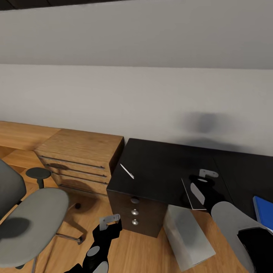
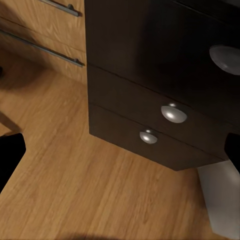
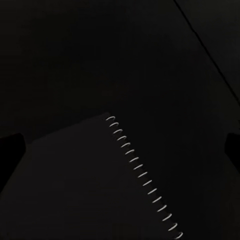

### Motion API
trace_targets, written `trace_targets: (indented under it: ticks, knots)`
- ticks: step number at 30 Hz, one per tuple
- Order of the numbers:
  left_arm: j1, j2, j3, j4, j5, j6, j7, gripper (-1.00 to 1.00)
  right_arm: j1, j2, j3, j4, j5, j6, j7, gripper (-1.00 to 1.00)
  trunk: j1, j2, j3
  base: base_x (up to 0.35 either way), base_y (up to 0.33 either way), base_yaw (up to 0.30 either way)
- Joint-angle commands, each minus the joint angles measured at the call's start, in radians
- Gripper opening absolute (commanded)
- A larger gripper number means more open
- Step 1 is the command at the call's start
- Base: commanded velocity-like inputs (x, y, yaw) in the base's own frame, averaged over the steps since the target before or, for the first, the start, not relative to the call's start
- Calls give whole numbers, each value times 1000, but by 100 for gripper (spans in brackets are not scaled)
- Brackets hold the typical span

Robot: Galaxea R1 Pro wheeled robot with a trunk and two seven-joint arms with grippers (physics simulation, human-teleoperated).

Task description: In the bedroom, organize the workspace by keeping the computer under the desk, ensuring the monitor is on the desk, placing the keyboard on the desk next to the monitor, placing the mouse on the desk next to the keyboard, moving the folder from the swivel chair onto the desk next to the mouse, stacking the notebook on top of the folder with the pen on top of the notebook, and positioning the swivel chair next to the desk.

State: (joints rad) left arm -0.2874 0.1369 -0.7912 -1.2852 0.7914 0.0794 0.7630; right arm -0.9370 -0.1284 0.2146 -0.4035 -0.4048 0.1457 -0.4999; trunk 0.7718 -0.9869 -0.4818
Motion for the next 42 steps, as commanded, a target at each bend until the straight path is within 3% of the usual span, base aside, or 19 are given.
trace_targets:
  ticks: [1, 8, 14, 25, 32, 42]
  knots:
    - [-1, 1, -3, -2, 2, 5, 7, 100, -1, -2, 8, -2, -17, 9, 2, 100, 4, -8, -4, 0, 0, 0]
    - [-1, 0, -4, -2, 1, 5, 7, 100, -2, -21, 8, 1, -88, 19, 56, 100, 31, -57, -26, 0, 0, 0]
    - [-1, 0, -5, -2, 1, 5, 7, 100, -2, -31, 8, 2, -115, 41, 67, 100, 54, -99, -45, 0, 0, 0]
    - [-1, 0, -5, -2, 2, 5, 7, 100, -3, -41, 4, 2, -123, 46, 69, 100, 96, -176, -80, 0, 0, 0]
    - [-1, 0, -5, -2, 2, 5, 7, 100, -3, -42, -37, 3, -141, 47, 69, 100, 123, -225, -101, 0, 0, 0]
    - [-1, 0, -5, -2, 2, 5, 7, 100, -3, -46, -52, 3, -153, 48, 69, 100, 161, -295, -133, 0, 0, 0]
